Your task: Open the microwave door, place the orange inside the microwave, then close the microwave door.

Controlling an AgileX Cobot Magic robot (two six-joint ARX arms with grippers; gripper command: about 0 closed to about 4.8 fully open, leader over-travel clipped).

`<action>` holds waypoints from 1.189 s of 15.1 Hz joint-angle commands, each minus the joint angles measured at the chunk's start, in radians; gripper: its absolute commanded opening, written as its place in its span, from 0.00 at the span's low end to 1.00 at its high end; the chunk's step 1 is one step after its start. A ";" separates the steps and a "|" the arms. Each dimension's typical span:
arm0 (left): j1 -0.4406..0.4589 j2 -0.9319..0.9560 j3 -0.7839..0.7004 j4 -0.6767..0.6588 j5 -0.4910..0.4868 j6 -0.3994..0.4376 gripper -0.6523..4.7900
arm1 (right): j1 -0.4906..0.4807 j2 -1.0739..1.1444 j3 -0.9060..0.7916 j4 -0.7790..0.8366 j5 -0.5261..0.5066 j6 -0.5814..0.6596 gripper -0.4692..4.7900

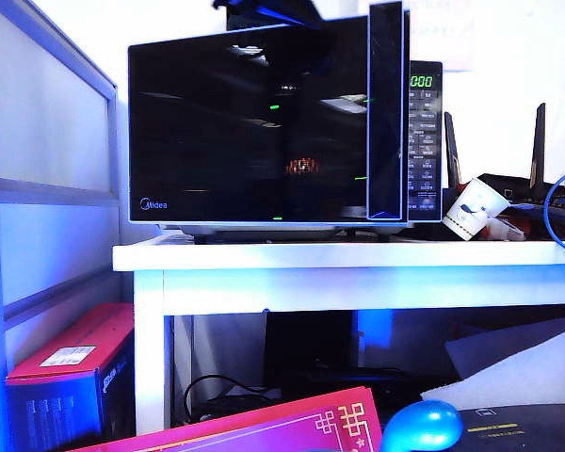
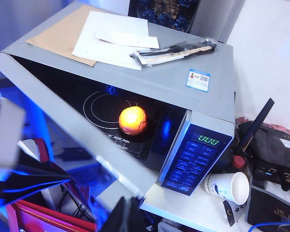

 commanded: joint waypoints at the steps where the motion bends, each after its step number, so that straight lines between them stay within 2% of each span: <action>1: -0.050 0.052 0.003 0.146 -0.160 0.007 0.11 | 0.001 0.008 0.003 0.016 -0.001 -0.002 0.09; 5: -0.076 0.124 0.003 0.322 -0.373 0.007 0.11 | 0.001 0.010 0.003 0.045 -0.002 -0.002 0.09; 8: -0.073 0.180 0.003 0.453 -0.491 0.008 0.11 | 0.001 0.010 0.003 0.048 -0.061 -0.001 0.09; 13: -0.072 0.240 0.005 0.608 -0.560 0.053 0.11 | 0.001 0.010 0.003 0.046 -0.064 -0.001 0.09; 18: -0.023 0.254 0.005 0.633 -0.579 0.060 0.11 | 0.001 0.010 0.003 0.045 -0.065 0.000 0.09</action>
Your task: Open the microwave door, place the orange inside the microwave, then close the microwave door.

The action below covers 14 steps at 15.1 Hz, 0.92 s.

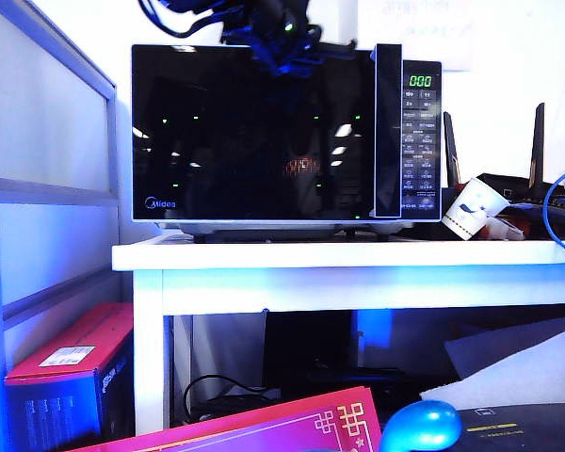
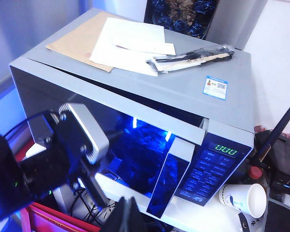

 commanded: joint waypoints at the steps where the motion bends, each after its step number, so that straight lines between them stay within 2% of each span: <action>1: 0.040 0.002 0.005 0.043 -0.002 0.007 0.11 | 0.001 -0.006 0.003 0.017 -0.003 0.000 0.09; 5: 0.088 0.024 0.006 0.086 0.051 -0.001 0.11 | 0.001 -0.006 0.003 0.008 -0.003 0.000 0.09; 14: 0.113 0.063 0.068 0.020 0.010 0.004 0.11 | 0.001 -0.006 0.003 0.005 -0.003 0.000 0.09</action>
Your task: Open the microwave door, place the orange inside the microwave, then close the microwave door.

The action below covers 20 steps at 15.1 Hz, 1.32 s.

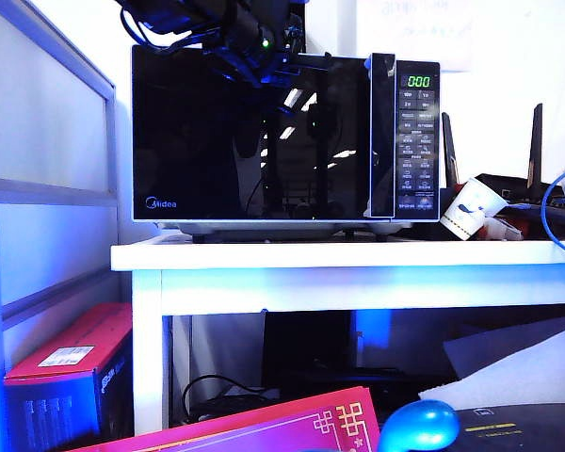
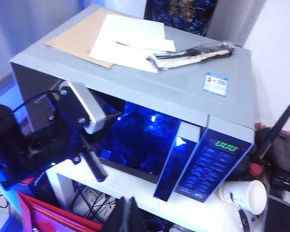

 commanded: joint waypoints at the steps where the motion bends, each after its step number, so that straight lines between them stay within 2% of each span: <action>1: 0.018 -0.013 0.006 0.002 -0.053 0.008 0.11 | 0.001 -0.006 0.003 0.021 -0.003 -0.001 0.09; 5: -0.025 -0.204 0.006 -0.150 0.085 -0.002 0.11 | 0.001 -0.010 0.004 0.036 0.000 -0.032 0.09; 6: -0.051 -0.333 0.006 -0.288 0.146 -0.007 0.11 | 0.001 -0.017 0.003 0.043 -0.003 -0.034 0.09; 7: -0.064 -0.413 0.006 -0.381 0.161 -0.008 0.11 | 0.001 -0.024 0.003 0.045 -0.004 -0.035 0.09; 9: -0.112 -0.631 0.006 -0.589 0.163 -0.019 0.11 | 0.001 -0.056 0.005 0.090 -0.006 -0.035 0.09; 12: -0.179 -0.928 0.006 -0.787 0.174 -0.070 0.11 | 0.001 -0.181 0.005 0.093 -0.007 -0.053 0.09; 13: -0.193 -1.084 0.006 -0.936 0.173 -0.071 0.11 | 0.001 -0.267 0.005 0.069 -0.007 -0.045 0.09; 15: -0.193 -1.262 0.005 -1.147 0.129 -0.075 0.11 | 0.001 -0.381 0.003 0.013 -0.008 -0.060 0.09; 17: -0.193 -1.429 0.005 -1.330 0.132 -0.076 0.11 | 0.001 -0.515 0.003 -0.087 -0.022 -0.073 0.09; 20: -0.192 -1.572 0.005 -1.516 0.131 -0.141 0.11 | -0.002 -0.612 -0.047 -0.214 -0.097 -0.063 0.09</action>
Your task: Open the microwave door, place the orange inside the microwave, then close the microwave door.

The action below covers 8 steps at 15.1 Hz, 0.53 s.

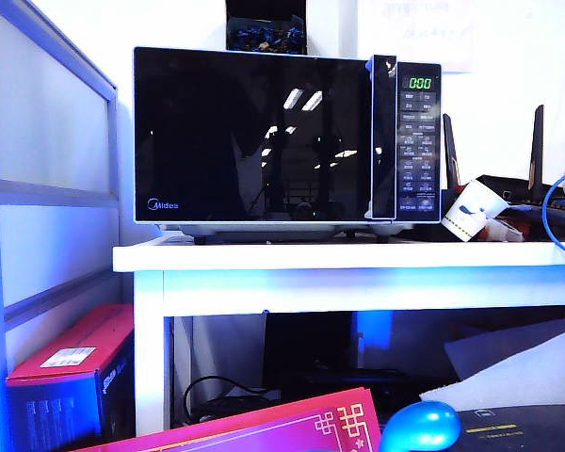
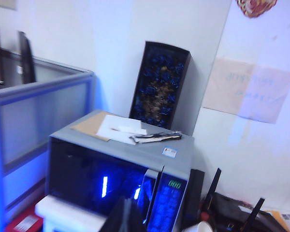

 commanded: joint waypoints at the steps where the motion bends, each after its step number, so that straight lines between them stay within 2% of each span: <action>1: 0.000 -0.104 0.001 -0.179 -0.001 -0.085 0.11 | -0.002 -0.084 -0.122 -0.069 -0.084 0.012 0.09; 2: 0.000 -0.124 0.001 -0.219 0.000 -0.096 0.11 | -0.002 -0.111 -0.196 -0.032 -0.089 0.014 0.09; 4: 0.000 -0.169 -0.009 -0.322 0.002 -0.129 0.11 | -0.002 -0.219 -0.546 0.145 -0.146 0.017 0.09; 5: 0.000 -0.190 -0.044 -0.334 0.007 -0.155 0.11 | -0.002 -0.315 -0.838 0.333 -0.202 0.023 0.09; 6: 0.001 -0.203 -0.078 -0.327 0.027 -0.155 0.11 | -0.002 -0.374 -0.998 0.451 -0.231 0.033 0.09; 8: 0.001 -0.238 -0.193 -0.297 0.068 -0.212 0.11 | -0.002 -0.505 -1.323 0.718 -0.264 0.064 0.09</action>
